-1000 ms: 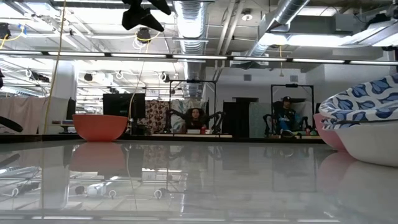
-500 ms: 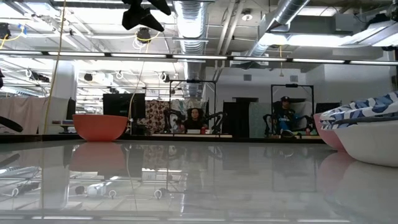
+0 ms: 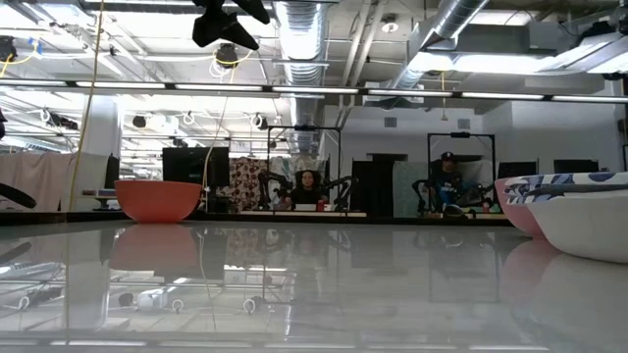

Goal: Nest bowls inside each other by size order
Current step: Stack the left blue bowl on top of the right blue bowl

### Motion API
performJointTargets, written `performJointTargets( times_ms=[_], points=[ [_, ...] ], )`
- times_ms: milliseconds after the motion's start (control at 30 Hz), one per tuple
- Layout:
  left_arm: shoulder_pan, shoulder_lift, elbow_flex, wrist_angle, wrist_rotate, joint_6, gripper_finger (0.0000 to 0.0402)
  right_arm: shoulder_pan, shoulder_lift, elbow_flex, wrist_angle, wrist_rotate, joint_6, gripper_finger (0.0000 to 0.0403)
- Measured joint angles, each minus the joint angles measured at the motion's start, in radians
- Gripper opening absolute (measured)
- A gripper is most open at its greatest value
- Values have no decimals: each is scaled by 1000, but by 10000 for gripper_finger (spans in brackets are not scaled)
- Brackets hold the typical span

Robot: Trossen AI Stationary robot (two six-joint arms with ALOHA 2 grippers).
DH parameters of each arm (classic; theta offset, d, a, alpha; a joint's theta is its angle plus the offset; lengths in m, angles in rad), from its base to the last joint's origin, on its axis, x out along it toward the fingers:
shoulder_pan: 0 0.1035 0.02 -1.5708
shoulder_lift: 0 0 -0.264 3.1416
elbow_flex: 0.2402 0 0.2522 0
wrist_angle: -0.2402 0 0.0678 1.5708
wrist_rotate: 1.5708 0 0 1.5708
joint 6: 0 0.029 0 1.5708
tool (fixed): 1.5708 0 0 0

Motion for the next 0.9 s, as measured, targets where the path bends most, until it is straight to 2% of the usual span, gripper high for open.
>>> performJointTargets(
  times_ms=[100,267,367,667,767,900],
  points=[
    [0,0,0,-1,65,28,245,0,0,0,8,57,-5,198],
    [-8,0,0,-62,341,128,245,0,0,0,56,177,-71,195],
    [-31,0,0,-152,436,161,245,0,0,0,84,235,-113,195],
    [-165,0,0,-590,449,249,245,-11,0,0,90,247,-159,194],
    [-230,0,0,-664,444,257,245,-19,0,0,92,247,-161,194],
    [-319,0,0,-683,443,272,245,-27,0,0,92,247,-165,194]
  ],
)
